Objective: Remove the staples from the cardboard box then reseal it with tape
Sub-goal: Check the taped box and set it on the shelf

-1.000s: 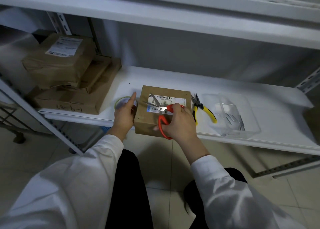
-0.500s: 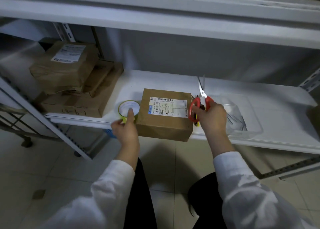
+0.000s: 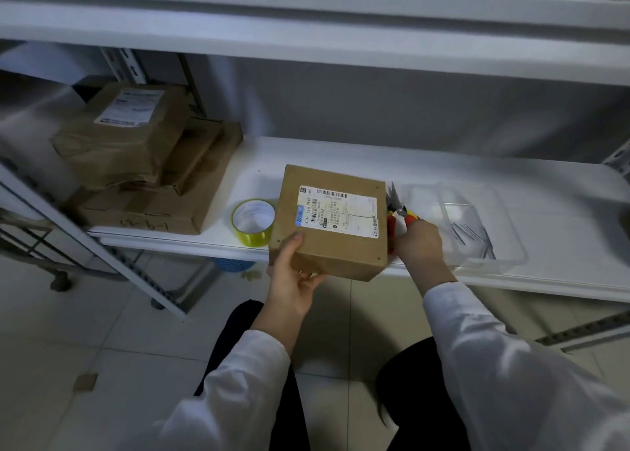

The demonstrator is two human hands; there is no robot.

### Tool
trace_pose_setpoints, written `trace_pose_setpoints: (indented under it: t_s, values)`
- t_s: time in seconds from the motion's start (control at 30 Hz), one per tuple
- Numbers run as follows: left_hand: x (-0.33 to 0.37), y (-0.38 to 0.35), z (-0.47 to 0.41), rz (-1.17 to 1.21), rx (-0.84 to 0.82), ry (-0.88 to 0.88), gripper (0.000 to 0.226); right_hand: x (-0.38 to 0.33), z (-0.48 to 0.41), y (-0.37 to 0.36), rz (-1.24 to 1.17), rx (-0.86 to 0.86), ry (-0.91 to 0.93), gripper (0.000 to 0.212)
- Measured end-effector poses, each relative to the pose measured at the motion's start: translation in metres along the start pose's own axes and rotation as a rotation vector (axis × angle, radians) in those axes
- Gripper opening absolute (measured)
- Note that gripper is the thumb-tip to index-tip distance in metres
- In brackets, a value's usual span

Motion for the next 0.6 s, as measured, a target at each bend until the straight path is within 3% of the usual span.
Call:
trace_pose_setpoints:
  t_s: [0.13, 0.2, 0.33, 0.4, 0.47, 0.6]
  values:
    - [0.006, -0.002, 0.007, 0.056, -0.053, -0.096, 0.095, -0.003, 0.002, 0.002, -0.013, 0.052, 0.039, 0.026]
    - [0.011, -0.001, 0.007, 0.067, -0.096, -0.134, 0.099, -0.004, 0.003, 0.001, 0.016, 0.035, 0.032, 0.025]
    - [0.020, 0.002, 0.013, 0.035, -0.196, -0.201, 0.083, -0.006, 0.010, -0.005, 0.010, -0.062, -0.007, 0.022]
    - [0.021, 0.006, 0.015, 0.026, -0.216, -0.206, 0.073, -0.005, 0.012, -0.015, 0.127, -0.076, 0.059, 0.028]
    - [0.020, 0.010, 0.015, 0.031, -0.209, -0.197, 0.068, -0.001, 0.009, -0.020, 0.207, -0.013, 0.103, 0.036]
    - [0.019, 0.013, 0.013, 0.040, -0.201, -0.195, 0.051, -0.004, 0.010, -0.012, 0.066, 0.032, 0.105, 0.026]
Point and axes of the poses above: each hand's wrist, its own z-axis away from the middle knuckle, its own y-axis out of the back of the hand, x = y × z, the point moved 4 cm from there along -z, towards the middle knuckle, and after that the axes turned 9 degrees about -z, right-handed, at the moved point
